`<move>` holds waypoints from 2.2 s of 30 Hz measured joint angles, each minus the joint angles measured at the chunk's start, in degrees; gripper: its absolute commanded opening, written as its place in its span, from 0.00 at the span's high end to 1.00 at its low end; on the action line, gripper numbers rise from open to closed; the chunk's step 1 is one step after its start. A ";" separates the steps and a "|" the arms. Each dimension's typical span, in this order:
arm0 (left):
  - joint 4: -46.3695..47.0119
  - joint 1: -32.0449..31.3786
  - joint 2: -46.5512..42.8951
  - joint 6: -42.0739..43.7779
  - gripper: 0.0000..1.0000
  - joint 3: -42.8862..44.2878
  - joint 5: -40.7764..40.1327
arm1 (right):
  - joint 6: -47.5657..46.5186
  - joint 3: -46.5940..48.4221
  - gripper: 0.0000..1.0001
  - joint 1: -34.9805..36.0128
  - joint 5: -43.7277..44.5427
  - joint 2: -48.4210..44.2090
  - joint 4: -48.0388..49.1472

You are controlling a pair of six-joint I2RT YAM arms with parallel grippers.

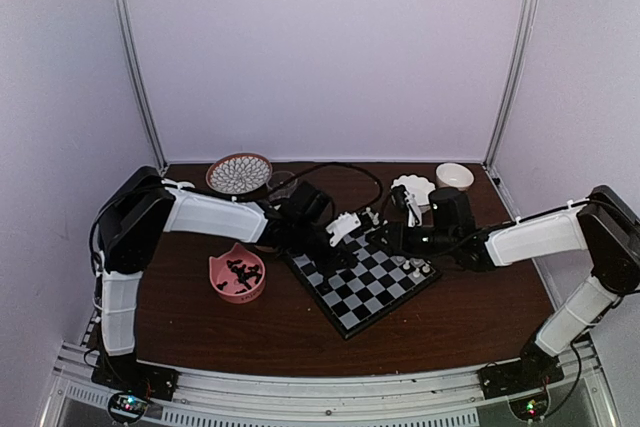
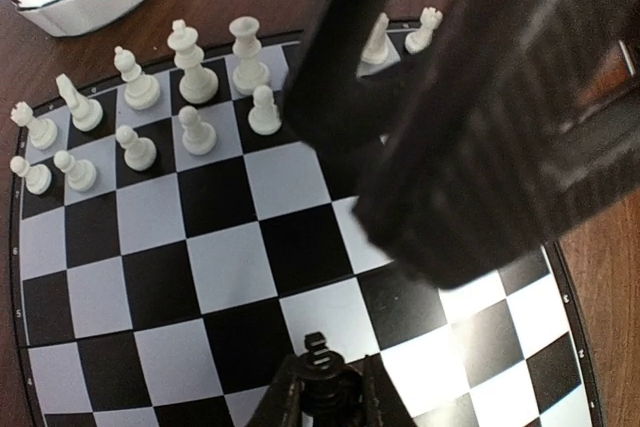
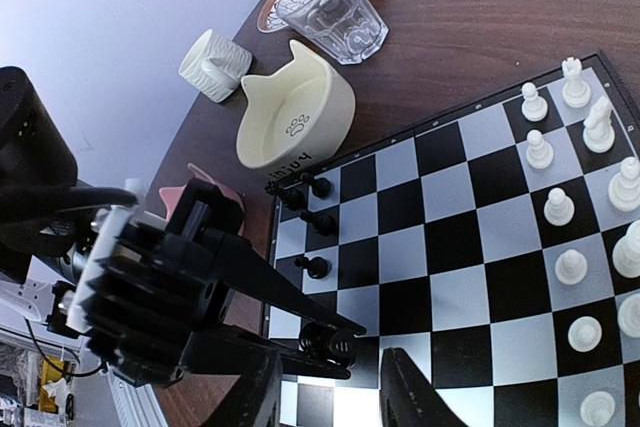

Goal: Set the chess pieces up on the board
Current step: Pick up the king from the chess pile.

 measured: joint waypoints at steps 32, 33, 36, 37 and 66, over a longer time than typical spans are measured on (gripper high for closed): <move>10.21 -1.14 -6.12 2.97 0.70 -6.86 -1.44 | 3.85 3.48 1.00 0.76 -10.03 6.93 4.00; 10.21 -1.14 -6.16 3.04 0.64 -6.93 -1.49 | 3.76 3.48 1.00 0.76 -9.99 6.93 3.96; 10.45 -1.25 -6.21 3.02 0.57 -7.15 -1.62 | 3.58 3.48 1.00 0.76 -9.75 6.93 3.85; 10.51 -1.25 -6.21 3.02 0.55 -7.21 -1.66 | 3.43 3.48 1.00 0.79 -9.57 6.91 3.74; 8.37 -1.62 -30.21 -12.72 0.45 -15.65 -16.02 | -12.94 11.10 1.00 11.43 6.78 1.29 -15.32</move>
